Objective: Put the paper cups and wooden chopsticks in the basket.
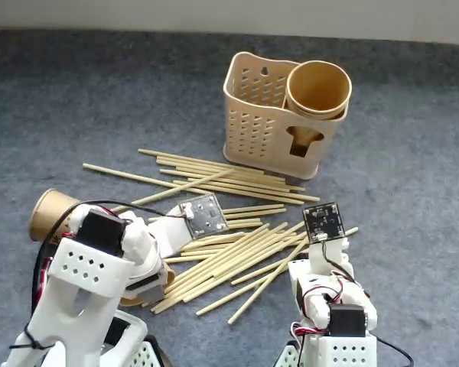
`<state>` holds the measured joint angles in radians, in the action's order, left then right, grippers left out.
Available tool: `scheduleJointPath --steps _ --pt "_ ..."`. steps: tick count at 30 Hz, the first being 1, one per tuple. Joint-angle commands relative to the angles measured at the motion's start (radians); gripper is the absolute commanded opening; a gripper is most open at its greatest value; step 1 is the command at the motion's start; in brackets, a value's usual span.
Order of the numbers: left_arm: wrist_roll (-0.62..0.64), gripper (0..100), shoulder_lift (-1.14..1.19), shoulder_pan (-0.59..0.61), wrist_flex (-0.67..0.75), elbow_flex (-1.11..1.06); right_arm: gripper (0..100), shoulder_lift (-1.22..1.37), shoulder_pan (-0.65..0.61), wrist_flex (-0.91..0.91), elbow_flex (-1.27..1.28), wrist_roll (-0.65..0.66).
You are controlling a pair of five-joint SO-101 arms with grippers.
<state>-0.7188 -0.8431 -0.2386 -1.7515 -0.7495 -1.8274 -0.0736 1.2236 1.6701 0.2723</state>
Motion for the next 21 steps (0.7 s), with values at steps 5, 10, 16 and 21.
scheduleJointPath --steps 5,10,16,21 --pt "-0.077 23 -0.022 0.196 0.135 -0.018 0.6 -0.010 0.012 -0.021 0.154 0.008" --pt "-0.087 23 -0.022 0.278 0.190 -0.013 0.6 -0.010 0.012 -0.021 0.154 0.008" --pt "-0.083 23 -0.022 0.311 0.206 -0.013 0.6 -0.010 0.012 -0.021 0.154 0.008" --pt "-0.089 13 -0.022 0.303 0.204 -0.048 0.6 -0.010 0.012 -0.021 0.154 0.008"
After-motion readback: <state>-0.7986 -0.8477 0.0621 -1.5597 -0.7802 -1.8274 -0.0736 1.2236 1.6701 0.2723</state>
